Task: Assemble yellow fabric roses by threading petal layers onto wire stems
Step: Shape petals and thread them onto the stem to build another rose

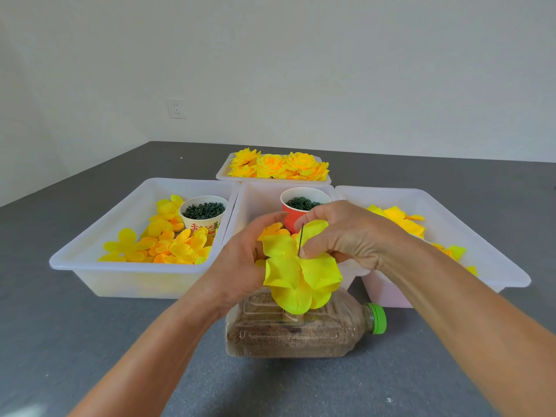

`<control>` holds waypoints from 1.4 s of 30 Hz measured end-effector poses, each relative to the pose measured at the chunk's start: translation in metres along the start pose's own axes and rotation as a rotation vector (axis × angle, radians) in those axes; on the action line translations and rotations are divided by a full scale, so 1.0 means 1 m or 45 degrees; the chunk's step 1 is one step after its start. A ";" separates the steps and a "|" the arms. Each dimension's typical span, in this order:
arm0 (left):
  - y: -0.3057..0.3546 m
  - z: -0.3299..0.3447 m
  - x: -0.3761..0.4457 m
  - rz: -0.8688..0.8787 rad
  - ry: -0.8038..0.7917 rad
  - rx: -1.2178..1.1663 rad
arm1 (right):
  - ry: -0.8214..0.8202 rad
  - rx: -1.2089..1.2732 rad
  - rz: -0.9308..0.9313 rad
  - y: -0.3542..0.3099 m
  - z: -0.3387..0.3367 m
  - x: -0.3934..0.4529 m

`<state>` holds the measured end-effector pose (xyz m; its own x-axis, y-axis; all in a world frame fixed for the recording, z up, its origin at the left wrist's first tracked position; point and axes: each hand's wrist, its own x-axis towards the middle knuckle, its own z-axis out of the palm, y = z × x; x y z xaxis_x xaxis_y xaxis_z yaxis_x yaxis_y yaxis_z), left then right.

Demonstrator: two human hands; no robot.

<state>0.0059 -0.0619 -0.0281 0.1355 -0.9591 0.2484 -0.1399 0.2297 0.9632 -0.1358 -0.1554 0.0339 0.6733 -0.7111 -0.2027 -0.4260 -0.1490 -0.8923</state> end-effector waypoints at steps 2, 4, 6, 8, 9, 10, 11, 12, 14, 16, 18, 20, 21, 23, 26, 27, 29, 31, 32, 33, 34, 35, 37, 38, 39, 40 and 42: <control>-0.001 0.000 0.000 0.042 -0.005 0.002 | -0.006 0.054 0.019 0.001 0.001 0.001; -0.003 -0.001 0.000 0.066 -0.012 0.005 | -0.012 0.132 0.044 0.005 0.002 0.001; -0.005 -0.001 -0.001 0.056 -0.013 -0.024 | 0.004 0.161 0.056 0.007 0.002 0.000; -0.007 -0.001 -0.001 0.061 -0.004 -0.037 | 0.016 0.175 0.059 0.008 0.003 0.000; -0.007 0.000 -0.001 0.077 0.004 -0.032 | 0.016 0.176 0.057 0.009 0.003 -0.001; -0.007 0.001 -0.001 0.096 0.012 -0.027 | 0.016 0.172 0.054 0.008 0.003 -0.001; -0.007 0.002 -0.001 0.111 0.022 -0.024 | 0.018 0.164 0.049 0.007 0.003 -0.002; -0.007 0.002 -0.002 0.123 0.035 -0.018 | 0.023 0.159 0.044 0.007 0.004 -0.002; -0.005 0.004 -0.003 0.148 0.084 0.004 | 0.031 0.156 0.038 0.006 0.004 -0.003; -0.004 0.004 -0.005 0.180 0.159 0.036 | 0.033 0.159 0.043 0.006 0.004 -0.004; -0.003 0.004 -0.006 0.237 0.224 0.059 | 0.034 0.157 0.041 0.006 0.004 -0.005; -0.002 0.003 -0.006 0.285 0.262 0.099 | 0.036 0.153 0.040 0.005 0.004 -0.005; -0.004 0.002 -0.006 0.304 0.280 0.140 | 0.039 0.148 0.039 0.004 0.004 -0.005; -0.008 0.001 -0.005 0.330 0.302 0.232 | 0.040 0.139 0.040 0.004 0.004 -0.006; -0.008 0.002 -0.005 0.398 0.295 0.305 | 0.039 0.146 0.037 0.004 0.004 -0.007; -0.007 0.002 -0.006 0.421 0.290 0.309 | 0.039 0.153 0.036 0.005 0.004 -0.007; -0.007 0.002 -0.007 0.451 0.284 0.310 | 0.041 0.161 0.030 0.006 0.004 -0.008; -0.007 0.003 -0.007 0.461 0.271 0.306 | 0.043 0.165 0.021 0.006 0.005 -0.008; -0.007 0.002 -0.007 0.465 0.263 0.312 | 0.043 0.165 0.020 0.006 0.005 -0.009; -0.007 0.002 -0.007 0.469 0.255 0.326 | 0.044 0.166 0.020 0.006 0.005 -0.009; -0.007 0.002 -0.006 0.472 0.251 0.343 | 0.046 0.166 0.021 0.006 0.006 -0.009; -0.008 0.001 -0.006 0.475 0.249 0.361 | 0.046 0.165 0.022 0.006 0.006 -0.010; -0.008 0.000 -0.007 0.496 0.243 0.407 | 0.048 0.164 0.022 0.005 0.006 -0.010; -0.008 0.000 -0.007 0.510 0.239 0.432 | 0.051 0.162 0.021 0.005 0.007 -0.010; -0.007 -0.001 -0.007 0.523 0.235 0.451 | 0.055 0.159 0.019 0.005 0.007 -0.010; -0.007 0.000 -0.007 0.534 0.237 0.473 | 0.058 0.158 0.018 0.004 0.007 -0.010; -0.004 0.000 -0.008 0.552 0.252 0.530 | 0.064 0.162 0.015 0.004 0.007 -0.010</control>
<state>0.0052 -0.0554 -0.0341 0.1543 -0.7351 0.6602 -0.5874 0.4690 0.6595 -0.1398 -0.1439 0.0293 0.6360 -0.7464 -0.1958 -0.3518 -0.0546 -0.9345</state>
